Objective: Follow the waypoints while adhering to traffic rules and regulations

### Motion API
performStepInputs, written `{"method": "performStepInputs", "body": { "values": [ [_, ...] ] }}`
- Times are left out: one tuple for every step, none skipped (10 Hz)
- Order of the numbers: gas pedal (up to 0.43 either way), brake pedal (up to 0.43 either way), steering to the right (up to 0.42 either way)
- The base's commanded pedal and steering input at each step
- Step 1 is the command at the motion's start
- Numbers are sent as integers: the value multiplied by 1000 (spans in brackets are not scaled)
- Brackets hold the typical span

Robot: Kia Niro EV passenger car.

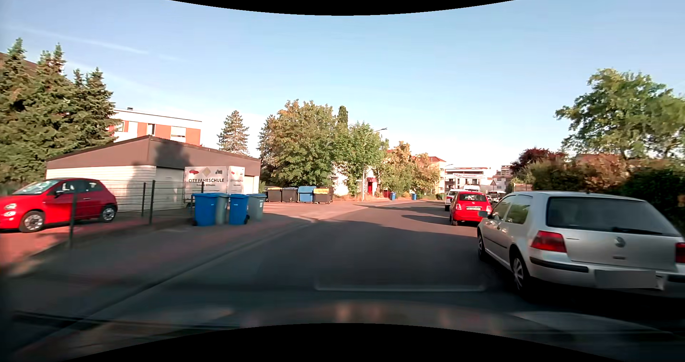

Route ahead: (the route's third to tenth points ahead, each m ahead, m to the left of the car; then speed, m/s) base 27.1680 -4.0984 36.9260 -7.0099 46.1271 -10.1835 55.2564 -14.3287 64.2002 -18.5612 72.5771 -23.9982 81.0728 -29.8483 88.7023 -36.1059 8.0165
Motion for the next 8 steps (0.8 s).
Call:
{"method": "performStepInputs", "body": {
  "values": [
    [39,0,61],
    [39,0,61],
    [39,0,61],
    [39,0,61],
    [39,0,60],
    [39,0,59],
    [39,0,58],
    [39,0,56]
  ]
}}
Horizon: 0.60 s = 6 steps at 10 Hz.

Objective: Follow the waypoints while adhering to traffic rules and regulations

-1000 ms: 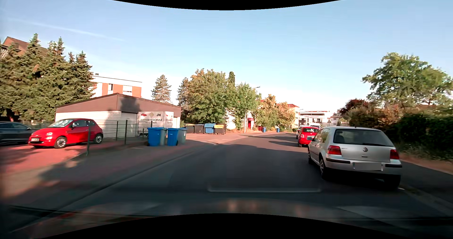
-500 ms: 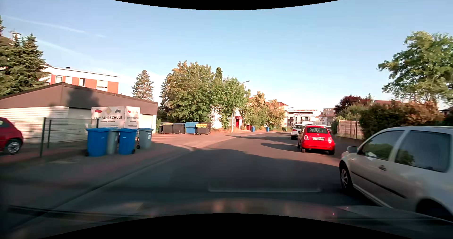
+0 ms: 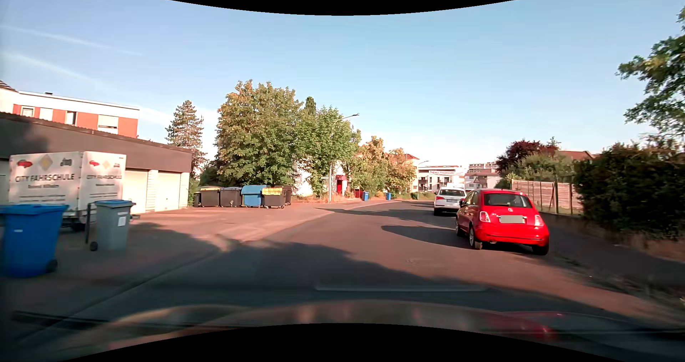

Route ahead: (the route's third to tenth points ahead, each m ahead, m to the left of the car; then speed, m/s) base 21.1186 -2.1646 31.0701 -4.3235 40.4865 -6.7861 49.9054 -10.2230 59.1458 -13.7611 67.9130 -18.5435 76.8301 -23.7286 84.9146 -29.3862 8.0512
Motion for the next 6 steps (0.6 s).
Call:
{"method": "performStepInputs", "body": {
  "values": [
    [39,0,55],
    [39,0,53],
    [39,0,47],
    [39,0,42],
    [39,0,38],
    [39,0,35]
  ]
}}
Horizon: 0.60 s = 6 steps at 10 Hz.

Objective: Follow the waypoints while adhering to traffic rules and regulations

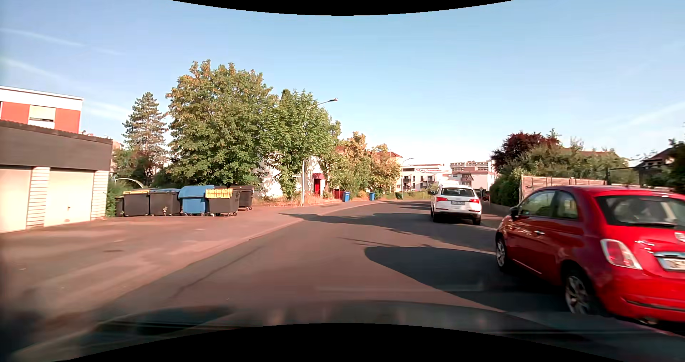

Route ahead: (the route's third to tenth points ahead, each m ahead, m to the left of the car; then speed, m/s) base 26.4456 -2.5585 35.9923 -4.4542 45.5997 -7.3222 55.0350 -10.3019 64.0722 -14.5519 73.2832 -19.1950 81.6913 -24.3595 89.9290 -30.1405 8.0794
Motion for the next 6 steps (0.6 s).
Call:
{"method": "performStepInputs", "body": {
  "values": [
    [39,0,35],
    [39,0,35],
    [39,0,35],
    [39,0,35],
    [39,0,37],
    [39,0,39]
  ]
}}
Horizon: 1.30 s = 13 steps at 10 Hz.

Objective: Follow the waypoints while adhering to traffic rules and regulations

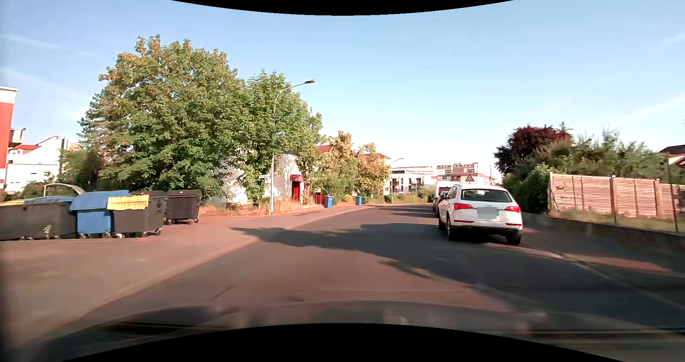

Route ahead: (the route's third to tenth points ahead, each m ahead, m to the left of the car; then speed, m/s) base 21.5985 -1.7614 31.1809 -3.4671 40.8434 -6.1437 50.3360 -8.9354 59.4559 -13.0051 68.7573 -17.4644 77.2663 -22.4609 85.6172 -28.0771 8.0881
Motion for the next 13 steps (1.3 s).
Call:
{"method": "performStepInputs", "body": {
  "values": [
    [39,0,41],
    [39,0,43],
    [39,0,44],
    [39,0,43],
    [39,0,40],
    [39,0,39],
    [39,0,37],
    [39,0,37],
    [39,0,37],
    [39,0,37],
    [39,0,36],
    [39,0,36],
    [39,0,35]
  ]
}}
